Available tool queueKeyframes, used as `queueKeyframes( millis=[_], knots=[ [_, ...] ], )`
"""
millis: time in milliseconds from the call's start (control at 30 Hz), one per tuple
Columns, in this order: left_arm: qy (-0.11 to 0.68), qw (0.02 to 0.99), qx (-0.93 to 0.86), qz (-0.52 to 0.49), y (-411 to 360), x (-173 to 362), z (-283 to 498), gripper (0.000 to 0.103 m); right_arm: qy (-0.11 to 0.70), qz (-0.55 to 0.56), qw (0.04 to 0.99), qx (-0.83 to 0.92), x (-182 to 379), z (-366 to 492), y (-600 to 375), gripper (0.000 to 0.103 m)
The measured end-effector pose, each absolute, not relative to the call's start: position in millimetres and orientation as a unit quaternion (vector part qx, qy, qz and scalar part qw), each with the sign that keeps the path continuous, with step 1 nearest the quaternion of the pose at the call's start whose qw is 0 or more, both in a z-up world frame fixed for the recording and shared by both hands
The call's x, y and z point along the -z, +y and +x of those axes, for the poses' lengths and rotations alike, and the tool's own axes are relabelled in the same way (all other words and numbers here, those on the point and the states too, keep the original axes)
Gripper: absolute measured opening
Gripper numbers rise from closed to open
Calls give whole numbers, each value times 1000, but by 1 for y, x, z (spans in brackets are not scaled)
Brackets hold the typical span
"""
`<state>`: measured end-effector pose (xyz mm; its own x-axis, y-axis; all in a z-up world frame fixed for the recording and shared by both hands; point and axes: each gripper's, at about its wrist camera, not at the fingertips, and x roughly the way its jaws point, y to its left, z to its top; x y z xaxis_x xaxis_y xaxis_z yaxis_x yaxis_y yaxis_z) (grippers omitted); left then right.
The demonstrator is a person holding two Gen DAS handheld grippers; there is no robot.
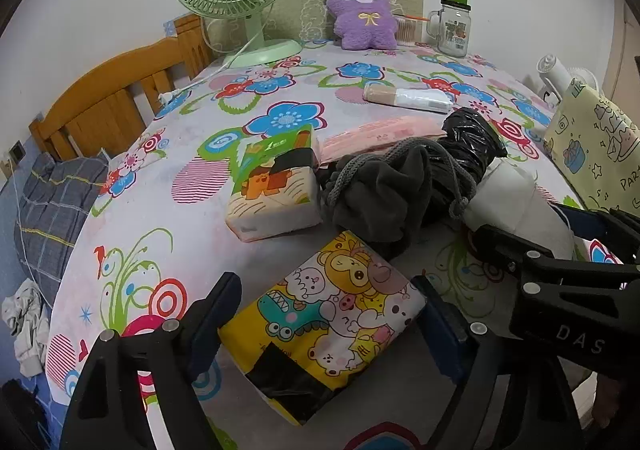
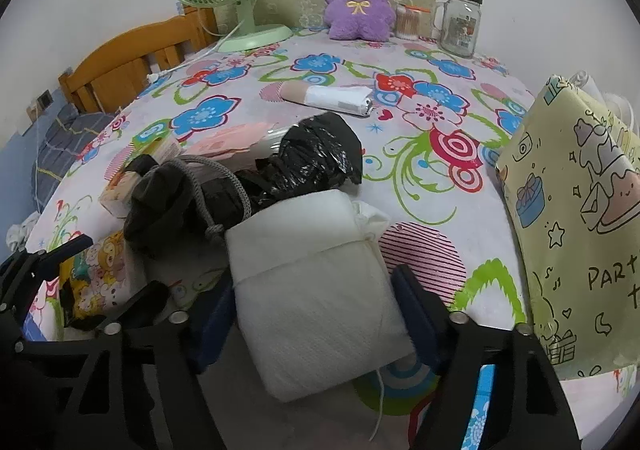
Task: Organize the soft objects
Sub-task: 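Close right tool on the white pad while left tool grasps the yellow cartoon package, then carry the white pad with right tool while left tool carries the cartoon package to the box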
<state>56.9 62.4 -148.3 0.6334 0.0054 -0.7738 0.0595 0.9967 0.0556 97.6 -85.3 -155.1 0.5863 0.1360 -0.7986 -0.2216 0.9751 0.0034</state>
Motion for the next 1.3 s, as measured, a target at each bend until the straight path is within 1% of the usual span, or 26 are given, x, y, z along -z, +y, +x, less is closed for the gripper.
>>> queueKeyframes(
  millis=[67, 167, 767, 1300],
  knots=[
    [428, 903, 15, 38, 62, 148, 57, 86, 440, -50, 891, -104, 153, 96, -85, 70],
    [428, 903, 15, 38, 62, 148, 57, 85, 434, -48, 893, -109, 149, 92, -85, 68],
    [402, 914, 26, 44, 42, 126, 47, 85, 399, -30, 910, -108, 118, 70, -100, 67],
    [372, 926, 41, 51, 12, 86, 39, 85, 362, -21, 927, -95, 72, 54, -127, 67]
  ],
)
